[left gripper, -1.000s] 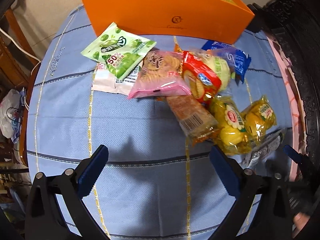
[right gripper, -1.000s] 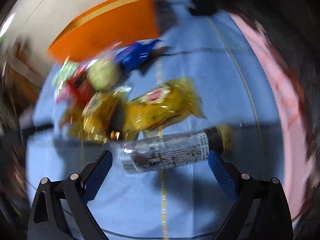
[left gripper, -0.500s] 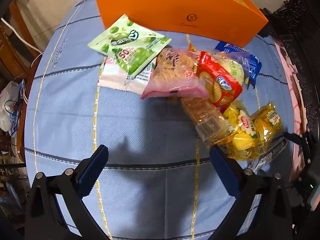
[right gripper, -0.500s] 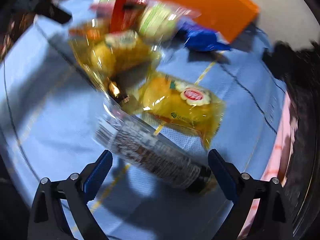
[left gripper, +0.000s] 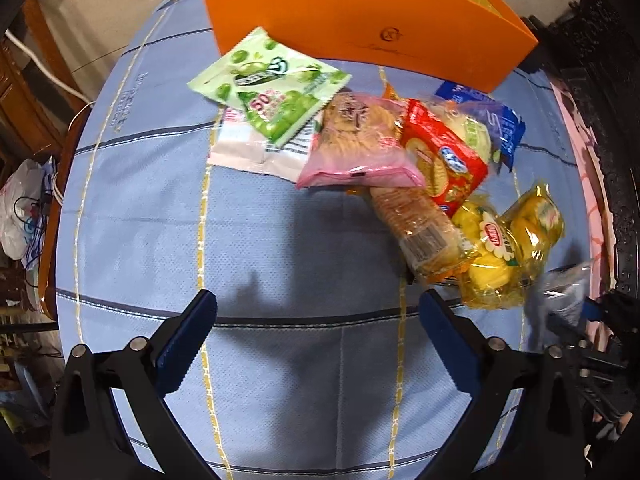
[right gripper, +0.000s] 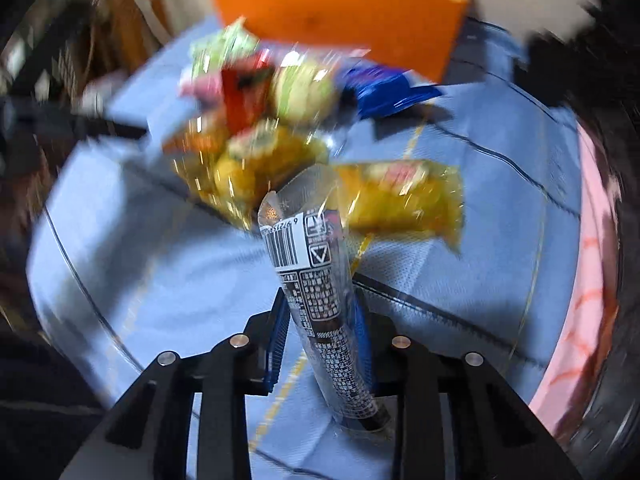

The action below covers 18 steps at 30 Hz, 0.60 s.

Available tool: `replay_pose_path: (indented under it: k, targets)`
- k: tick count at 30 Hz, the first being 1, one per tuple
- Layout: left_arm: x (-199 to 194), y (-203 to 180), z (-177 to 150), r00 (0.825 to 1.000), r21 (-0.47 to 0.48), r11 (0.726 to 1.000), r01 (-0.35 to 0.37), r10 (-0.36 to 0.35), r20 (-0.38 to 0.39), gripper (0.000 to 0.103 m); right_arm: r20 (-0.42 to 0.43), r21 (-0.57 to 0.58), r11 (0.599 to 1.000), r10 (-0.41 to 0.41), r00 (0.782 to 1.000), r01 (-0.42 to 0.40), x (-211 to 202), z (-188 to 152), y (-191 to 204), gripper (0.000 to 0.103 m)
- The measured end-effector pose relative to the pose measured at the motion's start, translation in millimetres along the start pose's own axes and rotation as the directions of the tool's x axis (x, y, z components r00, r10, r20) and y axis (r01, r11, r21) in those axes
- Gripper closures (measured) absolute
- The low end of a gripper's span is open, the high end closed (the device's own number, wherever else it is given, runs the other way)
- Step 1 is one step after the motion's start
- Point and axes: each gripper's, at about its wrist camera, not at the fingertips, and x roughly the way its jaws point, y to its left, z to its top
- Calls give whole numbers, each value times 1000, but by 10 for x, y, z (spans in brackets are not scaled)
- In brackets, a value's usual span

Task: Organize snacks
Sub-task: 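Grasp the brown wafer pack with the left tool while the right tool holds the bottle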

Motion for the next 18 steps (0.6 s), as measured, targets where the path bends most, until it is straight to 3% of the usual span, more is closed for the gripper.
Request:
replay_pose_path:
  k: [7, 18]
  targets:
    - [139, -167, 188, 998, -61, 998, 24, -27, -56, 4, 85, 189, 978, 76, 993, -91, -193, -180, -109, 72]
    - [445, -471, 427, 990, -57, 998, -7, -1, -142, 4, 139, 245, 956, 129, 982, -160, -222, -157, -254, 71]
